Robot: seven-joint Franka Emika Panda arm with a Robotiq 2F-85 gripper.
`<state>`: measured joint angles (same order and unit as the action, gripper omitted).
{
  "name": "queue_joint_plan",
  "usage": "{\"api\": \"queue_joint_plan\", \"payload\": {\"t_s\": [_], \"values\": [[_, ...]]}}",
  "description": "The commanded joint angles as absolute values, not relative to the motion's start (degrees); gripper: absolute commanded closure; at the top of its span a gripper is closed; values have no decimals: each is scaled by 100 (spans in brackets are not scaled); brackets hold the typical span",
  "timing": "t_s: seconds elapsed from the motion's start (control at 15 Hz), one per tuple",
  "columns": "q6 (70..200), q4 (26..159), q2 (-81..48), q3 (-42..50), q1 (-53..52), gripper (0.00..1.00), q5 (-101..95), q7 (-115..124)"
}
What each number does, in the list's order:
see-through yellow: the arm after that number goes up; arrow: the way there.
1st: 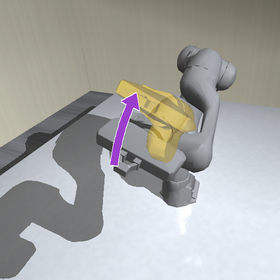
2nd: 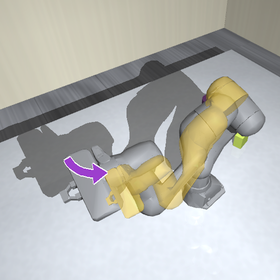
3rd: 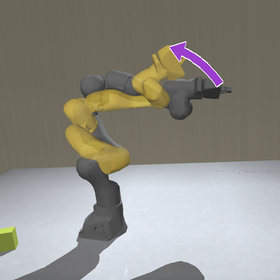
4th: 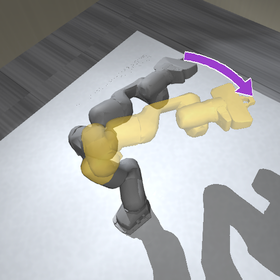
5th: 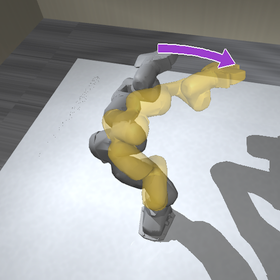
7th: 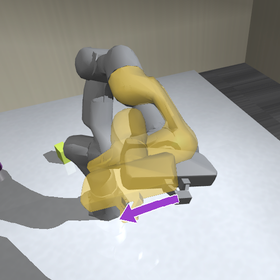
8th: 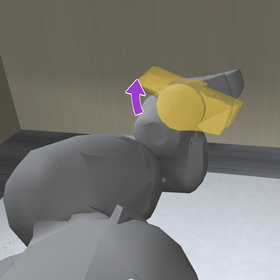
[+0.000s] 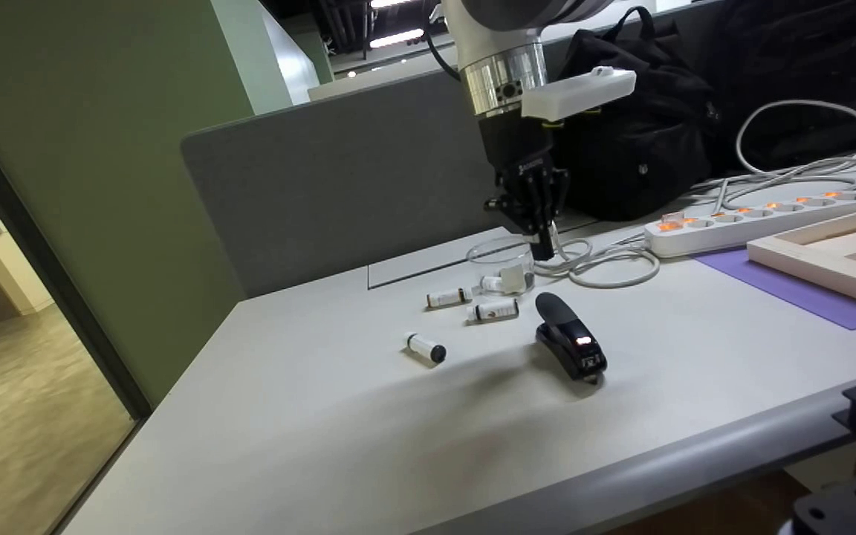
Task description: Press the head of the stapler
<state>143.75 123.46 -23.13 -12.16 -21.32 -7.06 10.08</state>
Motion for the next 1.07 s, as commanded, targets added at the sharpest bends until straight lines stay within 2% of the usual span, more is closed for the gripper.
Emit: {"api": "queue_joint_plan", "payload": {"t_s": [0.0, 0.6, 1.0], "values": [[14343, 12300, -2469, -1213, -2144, 100, -735, 928], [15484, 12386, -3019, -1015, -2265, 100, -962, 806], [15366, 12283, -3292, -1064, -2197, 100, -872, 526]]}}
